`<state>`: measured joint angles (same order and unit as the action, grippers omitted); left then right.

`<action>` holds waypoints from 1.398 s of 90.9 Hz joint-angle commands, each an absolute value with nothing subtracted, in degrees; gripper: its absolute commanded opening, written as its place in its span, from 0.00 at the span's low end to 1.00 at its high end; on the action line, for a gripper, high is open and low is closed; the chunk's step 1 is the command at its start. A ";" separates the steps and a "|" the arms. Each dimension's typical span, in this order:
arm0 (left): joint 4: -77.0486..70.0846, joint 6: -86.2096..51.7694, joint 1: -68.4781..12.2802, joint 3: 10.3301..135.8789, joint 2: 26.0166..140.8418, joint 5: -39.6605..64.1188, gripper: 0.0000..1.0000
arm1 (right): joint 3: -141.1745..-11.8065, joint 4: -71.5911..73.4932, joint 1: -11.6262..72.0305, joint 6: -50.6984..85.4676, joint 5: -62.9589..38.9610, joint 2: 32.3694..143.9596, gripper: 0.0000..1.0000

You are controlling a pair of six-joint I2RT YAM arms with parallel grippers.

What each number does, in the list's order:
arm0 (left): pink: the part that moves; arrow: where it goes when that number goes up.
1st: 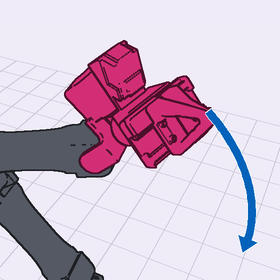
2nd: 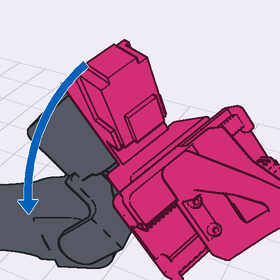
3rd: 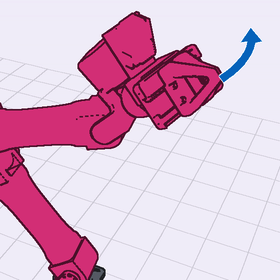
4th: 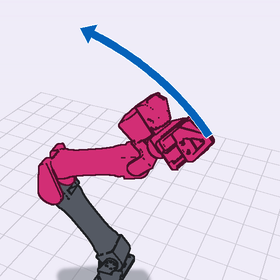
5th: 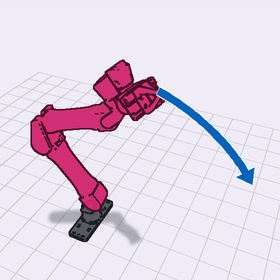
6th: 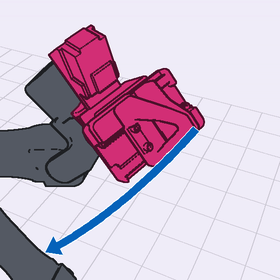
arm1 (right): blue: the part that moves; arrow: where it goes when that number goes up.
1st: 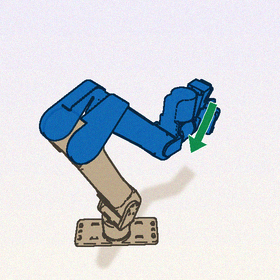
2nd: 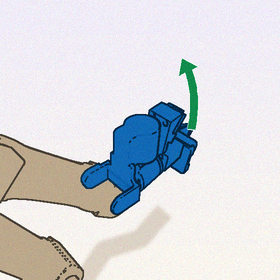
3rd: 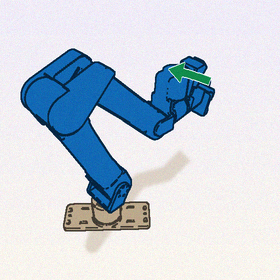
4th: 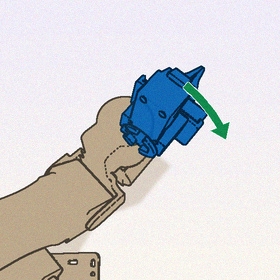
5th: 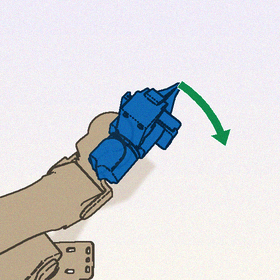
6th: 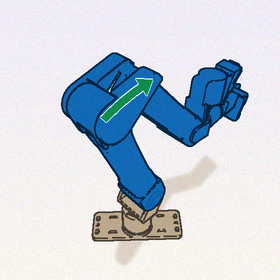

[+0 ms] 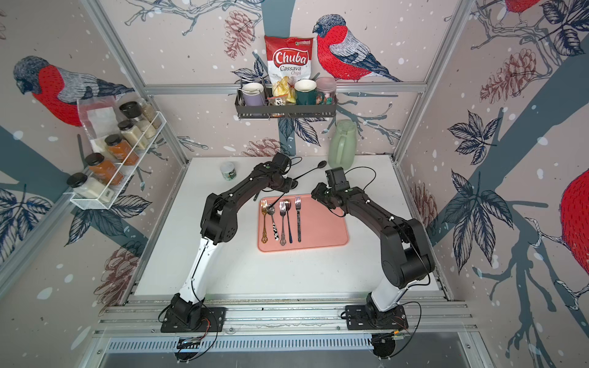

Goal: Set the spoon and fork side by side
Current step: Pick up the spoon from the center of the board, then place the spoon on the tray.

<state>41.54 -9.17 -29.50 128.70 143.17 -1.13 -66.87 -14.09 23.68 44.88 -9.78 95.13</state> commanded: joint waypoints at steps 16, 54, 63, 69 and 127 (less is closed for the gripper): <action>42.47 -9.43 -29.18 128.17 144.98 2.07 0.35 | -66.39 -14.33 23.93 44.12 -8.70 94.45 0.53; 41.46 -9.12 -28.75 126.58 144.22 0.25 0.13 | -65.82 -14.54 23.93 44.08 -8.44 93.74 0.53; 41.45 -8.51 -28.74 126.82 142.35 -1.18 0.09 | -65.94 -14.80 23.93 44.03 -8.44 93.31 0.53; 41.37 -8.20 -28.75 126.70 140.69 -1.79 0.07 | -65.95 -14.93 23.93 44.08 -8.36 92.93 0.53; 29.19 -38.89 -43.49 100.86 116.42 -18.12 0.00 | -59.07 -16.40 19.40 45.00 -6.56 84.30 0.54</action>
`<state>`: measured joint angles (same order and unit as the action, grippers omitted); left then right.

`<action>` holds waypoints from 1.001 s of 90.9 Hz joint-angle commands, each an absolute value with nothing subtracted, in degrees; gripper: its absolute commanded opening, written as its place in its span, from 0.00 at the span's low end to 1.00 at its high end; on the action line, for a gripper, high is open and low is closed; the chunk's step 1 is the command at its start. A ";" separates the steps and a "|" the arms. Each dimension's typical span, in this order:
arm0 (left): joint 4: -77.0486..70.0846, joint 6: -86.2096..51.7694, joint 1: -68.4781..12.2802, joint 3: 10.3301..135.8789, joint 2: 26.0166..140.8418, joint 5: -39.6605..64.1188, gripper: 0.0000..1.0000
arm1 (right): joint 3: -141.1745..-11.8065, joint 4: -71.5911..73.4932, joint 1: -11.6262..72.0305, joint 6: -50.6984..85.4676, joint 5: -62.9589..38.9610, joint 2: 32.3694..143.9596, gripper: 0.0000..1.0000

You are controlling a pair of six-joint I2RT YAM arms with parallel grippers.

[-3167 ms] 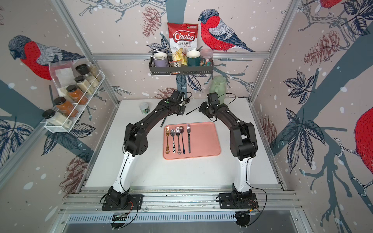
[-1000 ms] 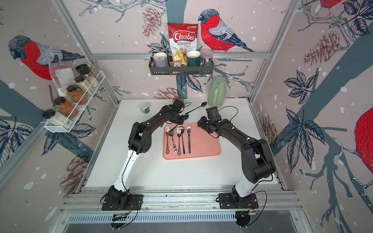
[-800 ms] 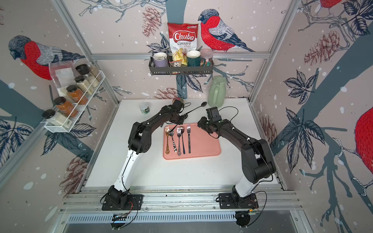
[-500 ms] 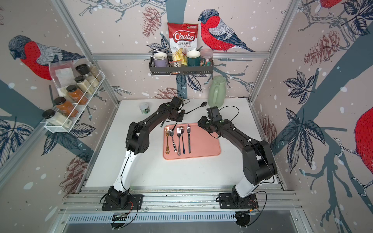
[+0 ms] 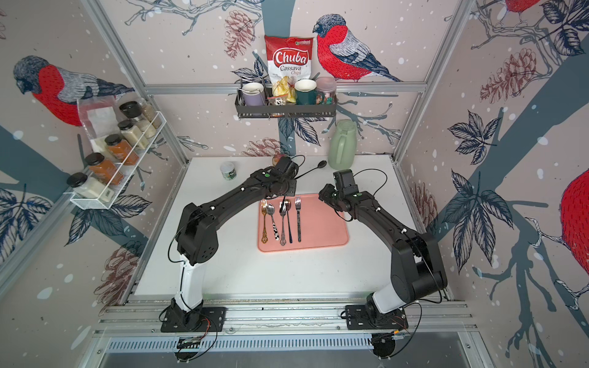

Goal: Set the spoon and fork side by side
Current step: Place the spoon on the tray.

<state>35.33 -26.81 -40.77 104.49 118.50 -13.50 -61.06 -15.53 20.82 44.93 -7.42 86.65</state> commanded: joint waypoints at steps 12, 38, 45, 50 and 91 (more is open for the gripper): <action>24.68 -44.98 -47.42 96.30 115.75 -21.82 0.00 | -55.16 -16.76 16.73 44.85 -6.98 80.08 0.54; 34.01 -56.79 -54.23 104.60 125.48 -29.39 0.01 | -50.82 -19.14 12.42 43.20 -9.26 73.43 0.55; 37.58 -58.64 -55.65 107.81 128.74 -30.97 0.01 | -49.91 -19.37 11.45 42.79 -10.16 72.33 0.55; 38.79 -59.36 -56.17 109.26 130.45 -31.16 0.01 | -49.36 -19.59 10.75 42.57 -10.89 72.07 0.56; 40.59 -56.22 -55.34 112.15 136.58 -30.94 0.00 | -47.20 -18.48 9.67 41.92 -13.18 70.07 0.56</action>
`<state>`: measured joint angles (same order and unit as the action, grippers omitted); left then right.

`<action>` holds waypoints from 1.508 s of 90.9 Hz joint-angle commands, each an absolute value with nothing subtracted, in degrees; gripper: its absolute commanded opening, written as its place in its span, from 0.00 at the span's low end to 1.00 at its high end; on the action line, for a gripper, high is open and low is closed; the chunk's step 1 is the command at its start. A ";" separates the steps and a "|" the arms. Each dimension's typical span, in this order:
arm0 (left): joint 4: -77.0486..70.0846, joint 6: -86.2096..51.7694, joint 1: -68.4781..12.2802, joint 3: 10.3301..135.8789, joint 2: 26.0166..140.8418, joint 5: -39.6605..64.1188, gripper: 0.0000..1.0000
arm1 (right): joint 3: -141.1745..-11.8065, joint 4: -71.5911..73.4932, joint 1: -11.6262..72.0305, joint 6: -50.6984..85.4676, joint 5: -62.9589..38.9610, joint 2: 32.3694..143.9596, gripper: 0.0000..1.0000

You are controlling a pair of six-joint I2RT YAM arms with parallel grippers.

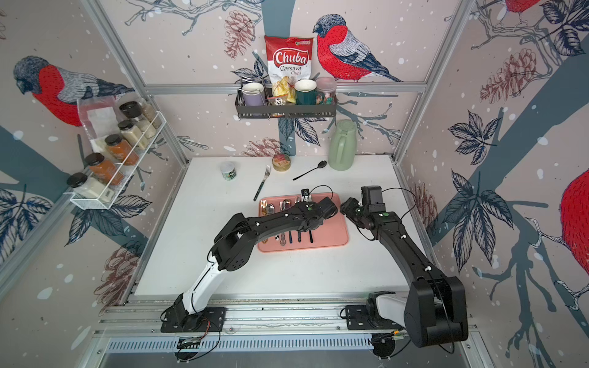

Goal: Set the spoon and fork side by side
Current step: Place the spoon on the tray, then pick up the fork at the center of the board.

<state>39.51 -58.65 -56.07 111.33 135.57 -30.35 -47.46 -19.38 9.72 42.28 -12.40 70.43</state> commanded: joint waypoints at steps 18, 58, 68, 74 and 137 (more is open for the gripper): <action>39.91 -54.29 -54.45 112.45 138.15 -28.44 0.01 | -47.28 -18.28 9.67 42.10 -13.28 70.16 0.56; 47.68 -47.50 -54.08 117.37 132.57 -35.92 0.45 | -48.38 -19.35 9.71 42.20 -12.92 69.93 0.56; 46.29 -36.71 -51.44 116.68 128.11 -34.10 0.48 | -48.59 -19.59 9.79 41.85 -12.99 69.76 0.56; 45.51 -29.13 -49.04 116.09 126.26 -32.74 0.48 | -48.69 -19.60 9.89 41.55 -13.15 69.68 0.56; 48.58 -8.16 -22.36 131.89 142.26 -13.04 0.57 | -59.91 -20.59 15.19 39.46 -7.42 81.38 0.57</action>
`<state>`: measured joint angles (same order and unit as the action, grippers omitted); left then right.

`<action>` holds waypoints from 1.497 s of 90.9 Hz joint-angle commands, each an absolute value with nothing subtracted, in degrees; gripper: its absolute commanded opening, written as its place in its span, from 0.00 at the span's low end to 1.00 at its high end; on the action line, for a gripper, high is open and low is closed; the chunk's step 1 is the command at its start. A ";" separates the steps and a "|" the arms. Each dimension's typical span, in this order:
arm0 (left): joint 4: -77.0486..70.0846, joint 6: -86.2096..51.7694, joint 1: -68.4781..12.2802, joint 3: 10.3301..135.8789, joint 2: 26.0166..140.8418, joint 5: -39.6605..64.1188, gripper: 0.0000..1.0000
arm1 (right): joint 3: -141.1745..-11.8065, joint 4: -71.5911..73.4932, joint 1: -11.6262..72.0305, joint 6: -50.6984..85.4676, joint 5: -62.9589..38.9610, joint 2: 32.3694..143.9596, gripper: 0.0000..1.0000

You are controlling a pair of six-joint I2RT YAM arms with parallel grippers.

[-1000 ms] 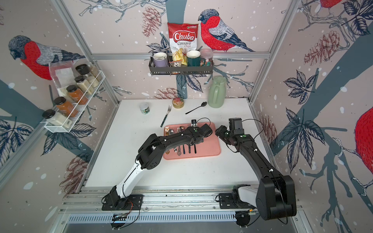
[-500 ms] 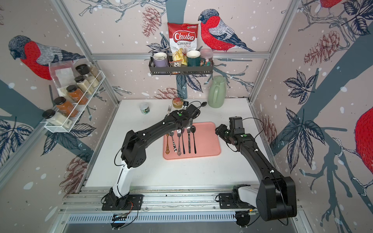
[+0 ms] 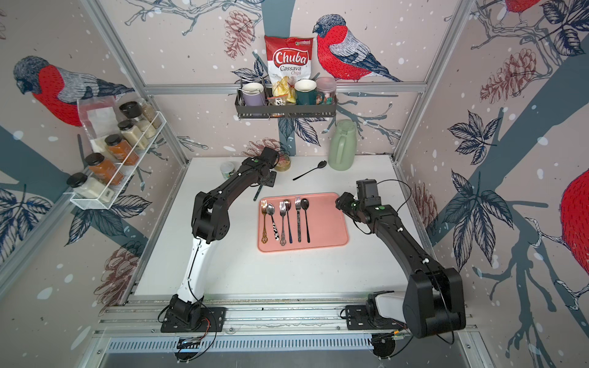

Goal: Set the spoon and fork side by side
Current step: Pick up the fork at the center of the board.

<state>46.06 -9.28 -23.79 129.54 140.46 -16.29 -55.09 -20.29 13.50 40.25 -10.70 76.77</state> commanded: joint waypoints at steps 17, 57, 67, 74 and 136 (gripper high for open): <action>49.20 -8.12 -20.69 132.09 144.60 -11.11 0.56 | -71.27 -23.05 19.24 39.04 -4.81 92.35 0.57; 49.62 -10.31 -18.99 132.22 148.01 -8.47 0.36 | -76.83 -23.74 21.86 38.90 -3.61 98.00 0.58; 50.36 -10.53 -19.00 132.15 147.68 -8.77 0.19 | -76.43 -23.99 21.69 38.76 -3.57 97.52 0.58; 50.42 -10.87 -19.18 131.40 146.20 -9.89 0.15 | -75.93 -24.13 21.48 38.69 -3.74 96.82 0.58; 48.17 -35.30 -39.11 111.31 118.98 -20.19 0.01 | -62.86 -25.95 15.04 39.36 -5.38 80.10 0.59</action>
